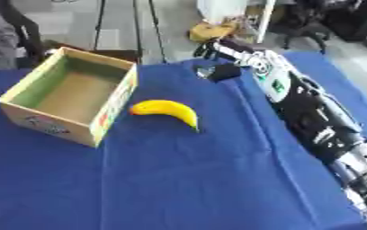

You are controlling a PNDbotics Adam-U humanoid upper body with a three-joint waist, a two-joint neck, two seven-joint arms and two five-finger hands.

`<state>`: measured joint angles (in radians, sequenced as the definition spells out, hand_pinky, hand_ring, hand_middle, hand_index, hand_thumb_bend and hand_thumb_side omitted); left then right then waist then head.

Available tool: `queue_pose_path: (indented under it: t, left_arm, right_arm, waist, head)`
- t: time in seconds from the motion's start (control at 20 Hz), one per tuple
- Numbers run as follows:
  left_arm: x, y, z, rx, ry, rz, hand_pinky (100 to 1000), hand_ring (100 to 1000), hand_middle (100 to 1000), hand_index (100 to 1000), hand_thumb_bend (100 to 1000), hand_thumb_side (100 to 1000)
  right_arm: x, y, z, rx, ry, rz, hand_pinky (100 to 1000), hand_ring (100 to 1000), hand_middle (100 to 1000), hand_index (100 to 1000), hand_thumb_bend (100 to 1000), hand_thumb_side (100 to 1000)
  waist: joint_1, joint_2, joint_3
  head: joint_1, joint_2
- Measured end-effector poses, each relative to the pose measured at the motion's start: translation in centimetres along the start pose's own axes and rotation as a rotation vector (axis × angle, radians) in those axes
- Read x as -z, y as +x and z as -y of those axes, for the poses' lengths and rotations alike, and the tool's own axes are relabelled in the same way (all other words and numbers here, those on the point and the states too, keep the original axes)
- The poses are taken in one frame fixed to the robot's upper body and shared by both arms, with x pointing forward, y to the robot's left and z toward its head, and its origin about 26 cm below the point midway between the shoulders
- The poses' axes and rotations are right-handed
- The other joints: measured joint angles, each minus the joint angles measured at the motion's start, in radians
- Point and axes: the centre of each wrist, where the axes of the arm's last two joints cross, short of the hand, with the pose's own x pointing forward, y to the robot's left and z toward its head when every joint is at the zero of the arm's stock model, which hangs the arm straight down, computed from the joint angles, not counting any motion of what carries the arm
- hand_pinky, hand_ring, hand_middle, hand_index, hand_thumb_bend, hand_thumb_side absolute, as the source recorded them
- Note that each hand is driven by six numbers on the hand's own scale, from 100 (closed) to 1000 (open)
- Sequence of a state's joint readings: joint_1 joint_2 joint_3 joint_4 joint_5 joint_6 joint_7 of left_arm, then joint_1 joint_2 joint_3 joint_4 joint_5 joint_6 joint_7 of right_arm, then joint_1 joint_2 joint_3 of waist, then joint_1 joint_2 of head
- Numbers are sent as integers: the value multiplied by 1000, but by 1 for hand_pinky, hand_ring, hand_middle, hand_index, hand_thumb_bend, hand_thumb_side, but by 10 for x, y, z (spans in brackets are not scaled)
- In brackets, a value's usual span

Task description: Pick up objects on the table and place them in the box.

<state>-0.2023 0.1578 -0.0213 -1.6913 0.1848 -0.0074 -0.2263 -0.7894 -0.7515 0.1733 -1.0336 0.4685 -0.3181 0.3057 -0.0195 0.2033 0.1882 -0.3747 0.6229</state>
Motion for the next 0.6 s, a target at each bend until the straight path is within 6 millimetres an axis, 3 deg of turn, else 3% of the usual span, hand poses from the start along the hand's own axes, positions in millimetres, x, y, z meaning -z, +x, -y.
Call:
queue_pose_path:
  t: [0.6]
  left_arm:
    - [0, 0, 0, -1, -2, 1, 585, 738, 542, 540, 197, 1000]
  right_arm:
    - [10, 15, -11, -33, 59, 37, 726, 803, 836, 855, 152, 669]
  waist:
    - [2, 0, 10]
  head:
    - [-11, 0]
